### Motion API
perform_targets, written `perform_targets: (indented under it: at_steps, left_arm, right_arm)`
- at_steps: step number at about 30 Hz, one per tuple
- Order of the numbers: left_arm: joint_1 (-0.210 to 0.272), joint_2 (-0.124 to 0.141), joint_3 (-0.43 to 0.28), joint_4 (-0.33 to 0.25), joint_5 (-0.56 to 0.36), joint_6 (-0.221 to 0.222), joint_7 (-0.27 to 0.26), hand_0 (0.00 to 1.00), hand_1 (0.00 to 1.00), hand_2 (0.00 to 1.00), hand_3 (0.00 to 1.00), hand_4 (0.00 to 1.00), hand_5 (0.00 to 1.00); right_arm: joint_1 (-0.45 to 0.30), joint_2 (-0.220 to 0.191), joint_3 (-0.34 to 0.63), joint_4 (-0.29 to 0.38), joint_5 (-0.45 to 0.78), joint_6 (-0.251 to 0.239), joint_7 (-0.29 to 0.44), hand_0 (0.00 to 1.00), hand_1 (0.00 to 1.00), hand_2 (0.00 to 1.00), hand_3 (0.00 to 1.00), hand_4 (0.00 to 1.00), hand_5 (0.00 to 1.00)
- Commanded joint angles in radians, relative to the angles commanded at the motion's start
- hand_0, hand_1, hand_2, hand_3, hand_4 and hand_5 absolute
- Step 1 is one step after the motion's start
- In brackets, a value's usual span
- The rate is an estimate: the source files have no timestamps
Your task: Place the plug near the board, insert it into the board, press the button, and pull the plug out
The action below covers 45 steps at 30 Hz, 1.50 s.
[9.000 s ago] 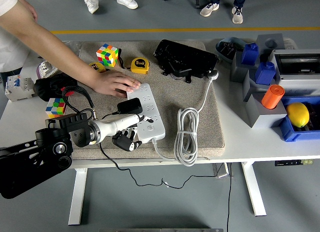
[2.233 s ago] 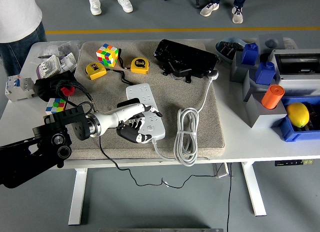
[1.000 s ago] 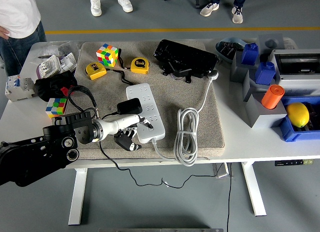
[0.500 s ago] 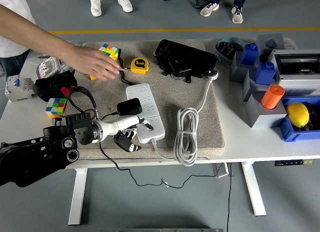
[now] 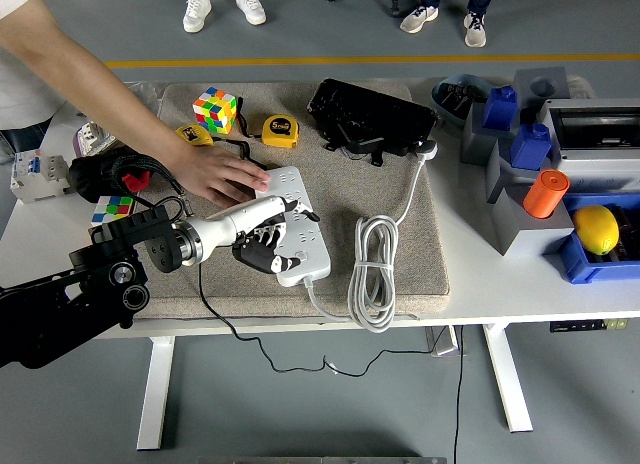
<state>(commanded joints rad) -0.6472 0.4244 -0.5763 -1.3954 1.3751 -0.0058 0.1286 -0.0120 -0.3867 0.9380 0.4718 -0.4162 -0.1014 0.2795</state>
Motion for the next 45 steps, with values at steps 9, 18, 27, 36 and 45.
perform_targets:
  at_steps: [9, 18, 27, 36, 45]
  left_arm:
    - [0.024, -0.013, -0.046, 0.045, -0.018, 0.099, -0.124, 0.506, 0.606, 0.57, 0.582, 0.984, 0.221]
    - [0.029, -0.037, -0.038, 0.124, 0.045, 0.182, -0.205, 0.678, 0.735, 0.738, 0.741, 0.998, 0.355]
    - [0.013, -0.055, -0.024, 0.191, 0.157, 0.225, -0.154, 0.692, 0.721, 0.724, 0.748, 0.998, 0.395]
    - [-0.001, -0.073, -0.002, 0.261, 0.217, 0.215, -0.061, 0.656, 0.673, 0.689, 0.739, 0.998, 0.393]
    - [-0.009, -0.085, 0.029, 0.318, 0.217, 0.235, -0.057, 0.603, 0.64, 0.643, 0.721, 0.998, 0.4]
  right_arm:
    - [0.001, 0.001, -0.002, 0.0, -0.002, 0.001, 0.0, 0.697, 0.694, 0.665, 0.571, 0.998, 0.49]
    - [0.0, 0.002, -0.01, -0.001, 0.0, 0.001, 0.0, 0.697, 0.694, 0.665, 0.571, 0.998, 0.49]
    - [0.001, -0.004, -0.015, 0.0, 0.001, 0.001, 0.0, 0.696, 0.694, 0.665, 0.571, 0.998, 0.49]
    - [-0.001, -0.007, -0.02, 0.0, 0.002, 0.001, 0.0, 0.696, 0.694, 0.665, 0.572, 0.998, 0.489]
    - [-0.003, -0.008, -0.017, 0.001, 0.0, 0.0, 0.0, 0.697, 0.694, 0.664, 0.57, 0.998, 0.488]
